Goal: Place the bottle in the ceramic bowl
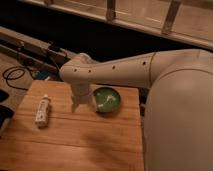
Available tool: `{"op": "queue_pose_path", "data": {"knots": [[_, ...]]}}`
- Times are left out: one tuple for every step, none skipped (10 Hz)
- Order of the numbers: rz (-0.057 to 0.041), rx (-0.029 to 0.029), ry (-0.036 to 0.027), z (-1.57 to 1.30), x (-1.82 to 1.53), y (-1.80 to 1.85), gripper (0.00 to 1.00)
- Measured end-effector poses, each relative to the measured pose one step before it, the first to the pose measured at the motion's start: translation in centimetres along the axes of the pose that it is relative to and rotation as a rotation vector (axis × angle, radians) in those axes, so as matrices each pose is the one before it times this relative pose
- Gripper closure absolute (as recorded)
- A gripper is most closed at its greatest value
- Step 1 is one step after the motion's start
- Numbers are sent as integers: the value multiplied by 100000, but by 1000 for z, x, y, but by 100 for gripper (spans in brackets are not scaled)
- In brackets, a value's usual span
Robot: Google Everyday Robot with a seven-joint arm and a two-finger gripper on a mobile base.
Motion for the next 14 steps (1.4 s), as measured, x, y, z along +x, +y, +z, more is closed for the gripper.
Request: {"op": "queue_pose_path", "data": {"knots": [[5,2,-4,0,-1,-4,35],[-1,1,2,-3,1,1,35],[-7,0,7,6,1,2,35],[12,1,-1,-2,-1,-3,35],[-12,-3,-8,-3,0,4,35],[-3,0,-2,0,0,1,35],[8,1,0,0,-1,-3,35],[3,-2,8,3,1,0,35],[-9,1,-9,-2,1,3,35],[4,0,1,-1,-1,-2,35],[-56,109,-259,-73,-11,-46,35],[885,-726,-1143,-155,-136,41,35],[1195,-683,-3360,-599,-814,124,35],[-413,-39,-1640,-420,-1037,719,35]]}}
